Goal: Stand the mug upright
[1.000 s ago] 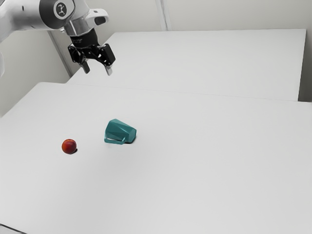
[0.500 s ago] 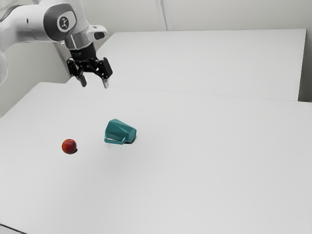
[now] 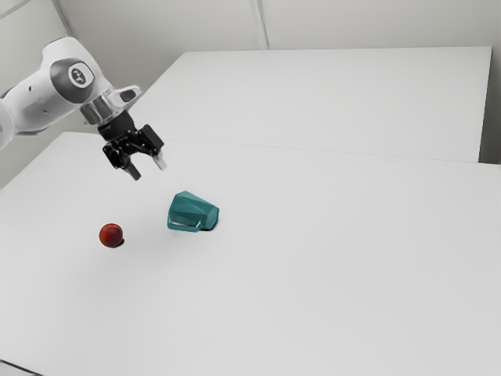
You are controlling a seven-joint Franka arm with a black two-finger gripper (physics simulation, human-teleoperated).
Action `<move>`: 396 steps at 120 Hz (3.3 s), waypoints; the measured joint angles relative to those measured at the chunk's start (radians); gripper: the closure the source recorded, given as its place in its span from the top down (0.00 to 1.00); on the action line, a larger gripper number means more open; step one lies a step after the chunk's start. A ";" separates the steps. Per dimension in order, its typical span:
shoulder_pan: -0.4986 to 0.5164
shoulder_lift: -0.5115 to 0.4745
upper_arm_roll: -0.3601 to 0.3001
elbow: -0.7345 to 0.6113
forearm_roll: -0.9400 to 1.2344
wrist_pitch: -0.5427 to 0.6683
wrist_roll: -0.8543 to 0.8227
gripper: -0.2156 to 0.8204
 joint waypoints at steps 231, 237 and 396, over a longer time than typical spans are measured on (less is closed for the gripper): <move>0.048 0.231 -0.002 0.034 -0.441 0.012 0.864 0.04; 0.011 0.175 -0.002 -0.006 -0.380 0.073 0.858 0.04; -0.142 -0.203 -0.260 -0.597 0.339 0.665 -0.006 0.34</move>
